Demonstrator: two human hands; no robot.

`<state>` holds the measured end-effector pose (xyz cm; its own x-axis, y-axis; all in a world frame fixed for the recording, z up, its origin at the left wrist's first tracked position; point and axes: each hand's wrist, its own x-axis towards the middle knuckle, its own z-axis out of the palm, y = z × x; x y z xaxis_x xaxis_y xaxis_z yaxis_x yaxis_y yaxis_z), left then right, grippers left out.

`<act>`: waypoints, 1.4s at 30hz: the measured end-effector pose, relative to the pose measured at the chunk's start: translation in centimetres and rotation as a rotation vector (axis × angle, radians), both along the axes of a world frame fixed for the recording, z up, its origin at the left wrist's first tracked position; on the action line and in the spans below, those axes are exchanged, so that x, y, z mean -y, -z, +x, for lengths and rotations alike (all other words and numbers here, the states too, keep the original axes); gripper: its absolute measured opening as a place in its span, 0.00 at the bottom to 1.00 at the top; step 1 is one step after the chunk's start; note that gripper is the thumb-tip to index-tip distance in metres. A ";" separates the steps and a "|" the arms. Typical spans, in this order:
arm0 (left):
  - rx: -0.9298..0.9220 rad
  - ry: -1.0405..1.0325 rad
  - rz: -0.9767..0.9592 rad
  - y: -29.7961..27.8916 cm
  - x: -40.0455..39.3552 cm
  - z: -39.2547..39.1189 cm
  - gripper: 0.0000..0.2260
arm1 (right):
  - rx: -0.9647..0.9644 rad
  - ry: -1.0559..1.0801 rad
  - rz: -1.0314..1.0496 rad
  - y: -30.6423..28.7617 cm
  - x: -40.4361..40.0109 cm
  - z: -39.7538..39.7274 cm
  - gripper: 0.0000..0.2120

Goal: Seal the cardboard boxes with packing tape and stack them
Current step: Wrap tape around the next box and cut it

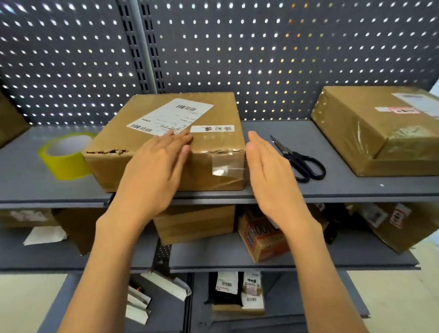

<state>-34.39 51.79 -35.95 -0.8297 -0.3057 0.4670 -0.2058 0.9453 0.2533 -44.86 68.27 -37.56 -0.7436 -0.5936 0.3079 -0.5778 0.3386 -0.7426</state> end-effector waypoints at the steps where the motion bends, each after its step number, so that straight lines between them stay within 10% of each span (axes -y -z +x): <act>1: -0.012 -0.006 0.008 -0.1 -0.1 0.0 0.22 | 0.023 0.012 -0.019 0.0 -0.3 -0.3 0.23; 17: 0.038 0.165 -0.450 0.9 -0.5 -3.8 0.28 | 0.134 -0.099 -0.009 1.8 0.5 -1.4 0.33; 29: 0.043 0.202 -0.453 1.1 -0.1 -3.8 0.32 | 0.172 -0.103 0.002 2.5 -0.8 -1.0 0.39; 42: -0.249 -0.072 0.109 -0.2 5.7 4.5 0.23 | -0.279 -0.066 -0.098 -3.1 4.8 2.6 0.20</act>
